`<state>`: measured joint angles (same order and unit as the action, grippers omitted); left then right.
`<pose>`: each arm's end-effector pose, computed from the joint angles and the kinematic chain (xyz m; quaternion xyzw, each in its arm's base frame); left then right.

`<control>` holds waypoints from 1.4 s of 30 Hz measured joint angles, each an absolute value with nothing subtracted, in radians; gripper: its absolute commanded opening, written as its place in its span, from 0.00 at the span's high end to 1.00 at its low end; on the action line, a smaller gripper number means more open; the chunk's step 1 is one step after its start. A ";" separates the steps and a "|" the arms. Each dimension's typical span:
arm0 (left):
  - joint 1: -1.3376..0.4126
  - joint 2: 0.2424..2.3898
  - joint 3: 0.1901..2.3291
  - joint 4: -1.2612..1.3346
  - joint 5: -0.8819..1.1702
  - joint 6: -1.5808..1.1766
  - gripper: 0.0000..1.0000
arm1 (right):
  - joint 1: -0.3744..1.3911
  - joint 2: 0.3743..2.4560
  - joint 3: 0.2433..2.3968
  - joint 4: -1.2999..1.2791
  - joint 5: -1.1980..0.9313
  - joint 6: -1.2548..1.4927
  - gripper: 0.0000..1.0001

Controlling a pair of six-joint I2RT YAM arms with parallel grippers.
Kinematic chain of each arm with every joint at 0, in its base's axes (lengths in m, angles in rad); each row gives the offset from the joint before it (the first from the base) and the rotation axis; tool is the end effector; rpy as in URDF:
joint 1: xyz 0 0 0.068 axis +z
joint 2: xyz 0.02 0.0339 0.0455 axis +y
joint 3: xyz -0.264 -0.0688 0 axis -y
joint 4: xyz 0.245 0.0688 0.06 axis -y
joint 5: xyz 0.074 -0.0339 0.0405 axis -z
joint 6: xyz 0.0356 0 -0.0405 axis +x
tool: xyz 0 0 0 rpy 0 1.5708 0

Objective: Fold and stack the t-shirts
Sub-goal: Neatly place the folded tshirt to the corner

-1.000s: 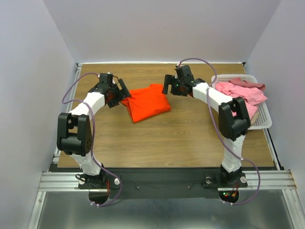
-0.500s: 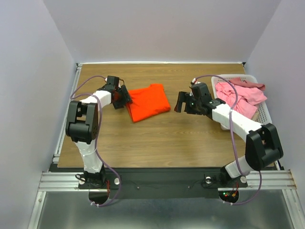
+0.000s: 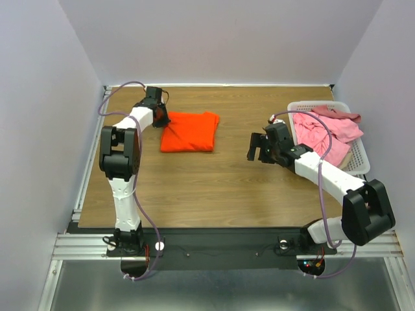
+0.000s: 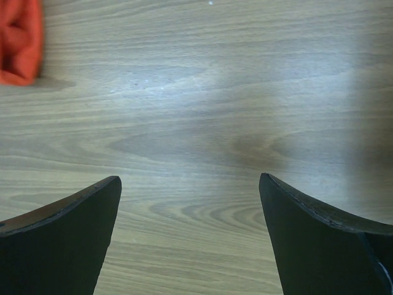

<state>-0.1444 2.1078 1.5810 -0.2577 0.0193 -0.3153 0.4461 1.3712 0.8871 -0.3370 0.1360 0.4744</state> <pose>0.4695 -0.0690 0.1916 -0.0751 0.9206 -0.0960 0.3710 0.2609 0.1194 0.2314 0.0380 0.9280 0.1056 0.3554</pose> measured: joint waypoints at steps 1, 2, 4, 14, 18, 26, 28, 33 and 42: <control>-0.134 2.112 1.598 -0.266 0.018 -0.290 1.00 | 0.446 1.367 0.882 -0.338 0.142 0.474 0.00; -0.121 2.117 1.623 -0.280 0.015 -0.262 1.00 | 0.446 1.365 0.879 -0.339 0.150 0.474 0.00; -0.084 2.143 1.700 -0.318 -0.006 -0.202 1.00 | 0.446 1.362 0.873 -0.337 0.162 0.474 0.00; 0.022 2.418 2.155 -0.412 -0.207 0.061 1.00 | 0.446 1.357 0.845 -0.331 0.255 0.469 0.00; 0.046 2.488 2.226 -0.424 -0.265 0.134 1.00 | 0.446 1.356 0.826 -0.339 0.293 0.472 0.00; 0.100 2.511 2.263 -0.396 -0.328 0.186 1.00 | 0.446 1.356 0.826 -0.337 0.344 0.476 0.00; 0.114 2.523 2.291 -0.384 -0.345 0.203 0.92 | 0.446 1.351 0.826 -0.337 0.352 0.479 0.00; 0.133 2.546 2.339 -0.364 -0.411 0.253 0.02 | 0.446 1.317 0.826 -0.337 0.382 0.500 0.00; 0.125 2.495 2.352 -0.426 -0.413 0.198 0.01 | 0.446 1.273 0.826 -0.338 0.355 0.524 0.00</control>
